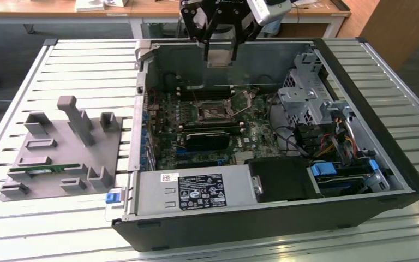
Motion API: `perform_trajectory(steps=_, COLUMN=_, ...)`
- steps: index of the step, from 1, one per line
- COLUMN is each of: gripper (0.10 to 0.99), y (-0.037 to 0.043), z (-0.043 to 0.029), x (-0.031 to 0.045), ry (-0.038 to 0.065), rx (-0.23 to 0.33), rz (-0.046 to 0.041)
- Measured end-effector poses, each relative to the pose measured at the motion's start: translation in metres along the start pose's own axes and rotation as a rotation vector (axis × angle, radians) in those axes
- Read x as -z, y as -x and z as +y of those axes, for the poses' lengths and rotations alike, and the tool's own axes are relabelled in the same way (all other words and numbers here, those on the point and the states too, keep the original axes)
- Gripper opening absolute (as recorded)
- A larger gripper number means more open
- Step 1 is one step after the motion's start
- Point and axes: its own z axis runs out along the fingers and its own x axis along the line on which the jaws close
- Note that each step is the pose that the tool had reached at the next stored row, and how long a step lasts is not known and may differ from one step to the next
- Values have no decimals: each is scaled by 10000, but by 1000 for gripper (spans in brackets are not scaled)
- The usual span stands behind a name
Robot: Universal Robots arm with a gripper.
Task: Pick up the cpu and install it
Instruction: 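Pick up the cpu and move it towards the insertion slot, then place the cpu into insertion slot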
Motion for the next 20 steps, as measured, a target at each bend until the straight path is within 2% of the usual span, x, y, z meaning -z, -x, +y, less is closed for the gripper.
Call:
perform_trajectory(steps=3, gripper=529, y=42, z=91, x=-17, ry=0, rx=3, rz=-6)
perform_trajectory(steps=7, gripper=529, y=114, z=177, x=-38, ry=1, rx=1, rz=-7)
perform_trajectory(steps=18, gripper=529, y=495, z=312, x=-64, ry=0, rx=2, rz=-10)
perform_trajectory(steps=20, gripper=529, y=542, z=325, x=-69, ry=-1, rx=2, rz=-9)
